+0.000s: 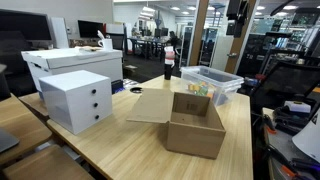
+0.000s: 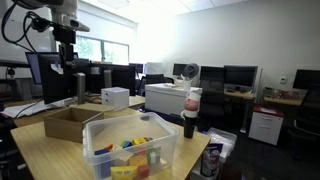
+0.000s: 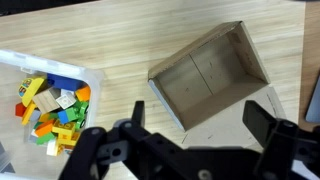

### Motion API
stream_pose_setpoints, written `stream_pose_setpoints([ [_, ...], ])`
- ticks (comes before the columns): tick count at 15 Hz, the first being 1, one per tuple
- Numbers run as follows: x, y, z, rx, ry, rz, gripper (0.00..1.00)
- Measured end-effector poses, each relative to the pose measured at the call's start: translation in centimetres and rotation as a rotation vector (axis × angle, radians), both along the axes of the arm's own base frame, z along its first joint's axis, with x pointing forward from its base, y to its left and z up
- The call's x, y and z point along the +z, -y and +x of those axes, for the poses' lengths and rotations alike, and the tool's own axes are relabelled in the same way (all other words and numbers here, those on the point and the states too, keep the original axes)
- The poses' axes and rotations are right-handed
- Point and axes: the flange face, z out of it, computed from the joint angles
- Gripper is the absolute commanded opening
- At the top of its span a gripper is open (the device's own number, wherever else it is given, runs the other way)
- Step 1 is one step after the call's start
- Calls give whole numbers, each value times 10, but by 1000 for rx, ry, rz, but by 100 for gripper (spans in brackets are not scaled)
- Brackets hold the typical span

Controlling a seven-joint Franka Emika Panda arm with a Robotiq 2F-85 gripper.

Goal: Close the lid of the card box fully

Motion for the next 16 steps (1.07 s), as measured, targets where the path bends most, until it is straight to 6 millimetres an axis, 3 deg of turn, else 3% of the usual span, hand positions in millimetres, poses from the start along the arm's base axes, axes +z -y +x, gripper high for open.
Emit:
stream_pose_setpoints([
  [12, 0, -5, 2, 29, 0, -5, 100],
  [16, -13, -13, 16, 71, -3, -7, 100],
])
